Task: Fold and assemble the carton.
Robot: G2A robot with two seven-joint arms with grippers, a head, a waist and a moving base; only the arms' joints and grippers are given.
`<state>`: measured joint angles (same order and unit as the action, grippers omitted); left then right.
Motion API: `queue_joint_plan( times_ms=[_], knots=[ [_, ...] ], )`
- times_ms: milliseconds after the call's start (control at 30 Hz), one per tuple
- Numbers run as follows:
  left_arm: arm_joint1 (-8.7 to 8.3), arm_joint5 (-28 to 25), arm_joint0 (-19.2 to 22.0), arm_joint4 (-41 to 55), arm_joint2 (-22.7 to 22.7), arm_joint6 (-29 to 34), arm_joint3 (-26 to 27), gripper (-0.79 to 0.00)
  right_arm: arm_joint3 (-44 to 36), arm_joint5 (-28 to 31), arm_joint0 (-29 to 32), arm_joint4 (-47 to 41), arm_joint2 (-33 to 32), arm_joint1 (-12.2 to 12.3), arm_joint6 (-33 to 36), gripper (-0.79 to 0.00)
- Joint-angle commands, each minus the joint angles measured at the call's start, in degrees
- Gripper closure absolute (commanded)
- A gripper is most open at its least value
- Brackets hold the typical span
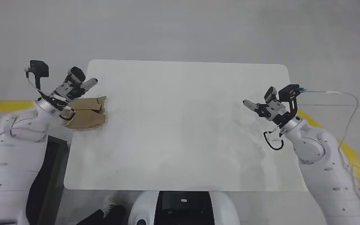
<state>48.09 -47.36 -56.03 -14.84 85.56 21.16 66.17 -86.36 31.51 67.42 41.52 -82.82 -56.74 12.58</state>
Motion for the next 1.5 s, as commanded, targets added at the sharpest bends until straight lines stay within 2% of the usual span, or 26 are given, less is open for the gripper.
queue_joint_plan(
  times_ms=[0,133,300,467,867,967,1033,1233,1467],
  knots=[
    [-0.31,0.09,-0.60,9.88,0.98,5.25,-1.31,-0.785,0.00,0.00,0.00,0.01,0.00,0.00,0.00,-0.785],
    [-1.23,1.25,-1.45,24.15,3.99,14.92,-4.37,-0.785,0.00,0.00,0.00,0.01,0.00,0.00,0.00,-0.785],
    [-2.00,2.14,-3.55,33.46,7.90,19.42,-9.12,-0.785,0.00,0.00,0.00,0.01,0.00,0.00,0.00,-0.785],
    [-2.36,2.74,-5.94,35.69,10.71,18.17,-12.99,-0.785,0.00,0.00,0.00,0.01,0.00,0.00,0.00,-0.785],
    [-2.36,2.81,-6.06,35.91,10.80,18.15,-13.10,-0.785,0.00,0.00,0.00,0.01,0.00,0.00,0.00,-0.785],
    [-2.24,10.07,-5.70,34.37,10.17,15.77,-11.52,-0.785,0.00,0.00,0.00,0.01,0.00,0.00,0.00,-0.785],
    [-2.17,12.28,-5.64,33.42,10.33,13.19,-12.29,-0.785,0.00,0.00,0.00,0.01,0.00,0.00,0.00,-0.785],
    [-2.02,11.52,-6.41,31.38,10.88,9.37,-20.64,-0.785,0.00,0.00,0.00,0.01,0.00,0.00,0.00,-0.785],
    [-1.10,12.94,-4.54,37.04,10.28,12.62,-31.42,-0.785,0.00,0.00,0.00,0.01,0.00,0.00,0.00,-0.785]
  ],
)
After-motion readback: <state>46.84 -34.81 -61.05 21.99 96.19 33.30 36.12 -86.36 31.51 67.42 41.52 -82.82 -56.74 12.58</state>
